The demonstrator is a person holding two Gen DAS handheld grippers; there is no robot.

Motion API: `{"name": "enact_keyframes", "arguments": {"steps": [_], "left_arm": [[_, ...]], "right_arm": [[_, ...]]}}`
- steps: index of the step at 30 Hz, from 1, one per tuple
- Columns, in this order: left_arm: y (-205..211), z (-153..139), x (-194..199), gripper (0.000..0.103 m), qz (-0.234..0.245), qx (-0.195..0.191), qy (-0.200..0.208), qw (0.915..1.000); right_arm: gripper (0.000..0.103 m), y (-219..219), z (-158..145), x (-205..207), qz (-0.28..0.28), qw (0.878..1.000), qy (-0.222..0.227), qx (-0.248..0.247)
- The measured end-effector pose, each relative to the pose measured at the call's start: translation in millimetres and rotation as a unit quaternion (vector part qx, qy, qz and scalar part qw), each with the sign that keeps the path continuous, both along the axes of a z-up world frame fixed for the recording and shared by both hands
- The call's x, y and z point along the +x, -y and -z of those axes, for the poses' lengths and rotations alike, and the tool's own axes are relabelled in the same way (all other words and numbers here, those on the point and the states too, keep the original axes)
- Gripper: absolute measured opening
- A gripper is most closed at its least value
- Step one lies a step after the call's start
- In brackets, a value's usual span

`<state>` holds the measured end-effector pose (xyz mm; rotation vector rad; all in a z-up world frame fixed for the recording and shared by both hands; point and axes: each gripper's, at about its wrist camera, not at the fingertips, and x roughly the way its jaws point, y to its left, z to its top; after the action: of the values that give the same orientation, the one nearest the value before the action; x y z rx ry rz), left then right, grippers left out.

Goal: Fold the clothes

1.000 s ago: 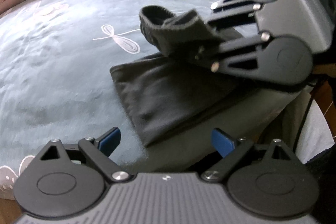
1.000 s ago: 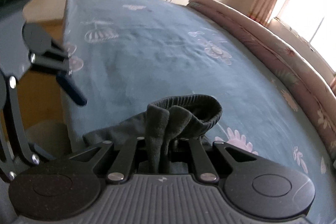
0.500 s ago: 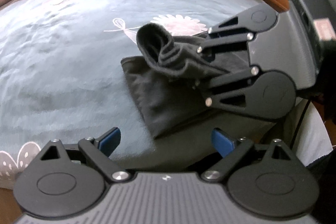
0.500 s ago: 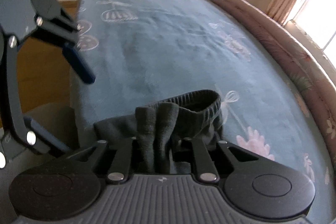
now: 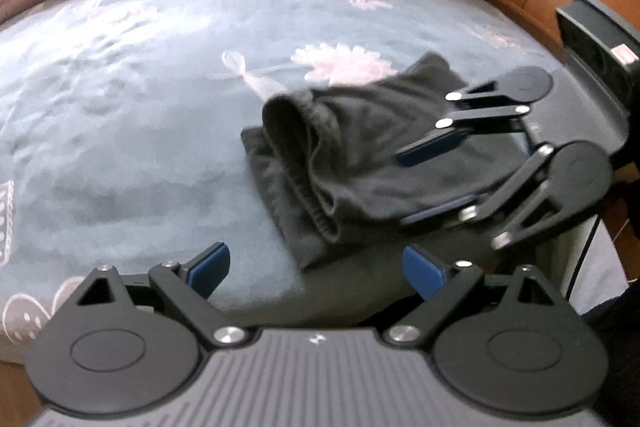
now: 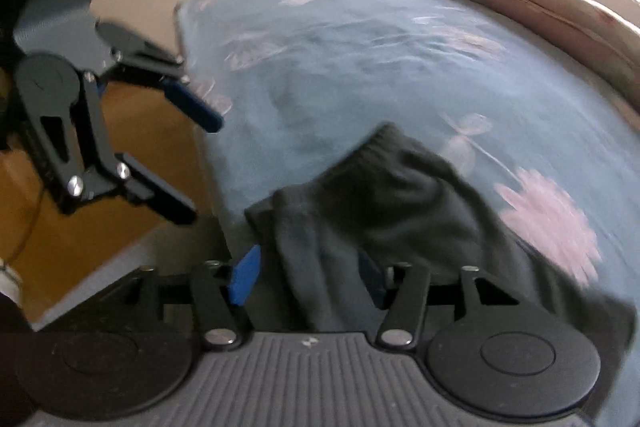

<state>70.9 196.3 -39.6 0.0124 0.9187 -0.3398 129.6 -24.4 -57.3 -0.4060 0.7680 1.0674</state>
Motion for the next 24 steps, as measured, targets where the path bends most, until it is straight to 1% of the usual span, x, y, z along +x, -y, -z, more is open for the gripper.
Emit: {"name": "enact_keyframes", "arguments": {"steps": [1, 3, 6, 9, 12, 13, 15, 18, 20, 21, 22, 24], "left_arm": [[2, -4, 4, 0.093, 0.004, -0.003, 0.008, 1.0], [15, -11, 17, 0.094, 0.016, -0.01, 0.027, 0.9995], [45, -17, 44, 0.095, 0.04, -0.03, 0.051, 0.9974], [79, -12, 73, 0.095, 0.073, -0.056, 0.059, 0.994], [97, 6, 95, 0.095, 0.087, -0.075, 0.042, 0.9925], [97, 12, 100, 0.095, 0.078, -0.075, 0.032, 0.9936], [84, 27, 102, 0.095, 0.047, -0.063, 0.006, 0.9969], [53, 48, 94, 0.095, 0.003, -0.04, -0.022, 0.9989], [36, 50, 85, 0.095, -0.006, -0.054, -0.023, 0.9983], [33, 47, 81, 0.095, -0.015, -0.051, -0.022, 0.9983], [34, 43, 79, 0.095, -0.028, -0.036, -0.021, 0.9988], [43, 31, 77, 0.095, -0.023, -0.015, 0.001, 0.9996]], "right_arm": [[0.067, 14, -2, 3, 0.018, 1.0, -0.003, 0.004], [0.067, 43, -1, 10, 0.065, 0.998, 0.0, -0.007], [0.067, 83, 5, 21, 0.137, 0.99, -0.002, -0.024], [0.068, 121, 15, 24, 0.197, 0.98, -0.023, -0.018], [0.07, 150, 23, 20, 0.237, 0.971, -0.037, -0.008], [0.071, 157, 25, 18, 0.247, 0.968, -0.038, -0.008], [0.071, 172, 27, 14, 0.263, 0.964, -0.038, -0.003], [0.072, 194, 30, 12, 0.29, 0.957, -0.027, -0.006], [0.077, 206, 33, 10, 0.304, 0.952, -0.011, -0.023], [0.077, 210, 33, 8, 0.305, 0.952, -0.007, -0.03], [0.078, 212, 34, 6, 0.306, 0.951, -0.003, -0.036], [0.08, 217, 34, 3, 0.31, 0.95, 0.005, -0.041]]}}
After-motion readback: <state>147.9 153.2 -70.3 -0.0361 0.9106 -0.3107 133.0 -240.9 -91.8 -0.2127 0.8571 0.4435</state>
